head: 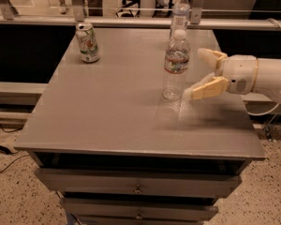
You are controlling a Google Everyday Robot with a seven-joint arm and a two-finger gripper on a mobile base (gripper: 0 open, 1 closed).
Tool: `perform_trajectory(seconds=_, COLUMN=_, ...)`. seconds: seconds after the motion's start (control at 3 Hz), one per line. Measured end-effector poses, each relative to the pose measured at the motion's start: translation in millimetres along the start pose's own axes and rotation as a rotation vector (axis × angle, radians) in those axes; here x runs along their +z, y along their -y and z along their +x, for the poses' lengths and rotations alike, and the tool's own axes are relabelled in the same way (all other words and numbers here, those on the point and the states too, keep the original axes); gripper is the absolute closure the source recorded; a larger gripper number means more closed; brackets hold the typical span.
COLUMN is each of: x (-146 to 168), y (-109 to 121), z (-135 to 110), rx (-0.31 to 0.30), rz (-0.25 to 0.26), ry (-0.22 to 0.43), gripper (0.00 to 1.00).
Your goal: Place water bottle upright
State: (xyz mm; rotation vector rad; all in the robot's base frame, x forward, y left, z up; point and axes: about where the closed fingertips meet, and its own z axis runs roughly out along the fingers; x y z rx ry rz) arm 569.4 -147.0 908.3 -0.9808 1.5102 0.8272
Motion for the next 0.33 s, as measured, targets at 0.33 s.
perform_trajectory(seconds=0.33, x=-6.1, y=0.6, z=1.6, rx=-0.008, rz=0.002, ry=-0.021, gripper=0.0)
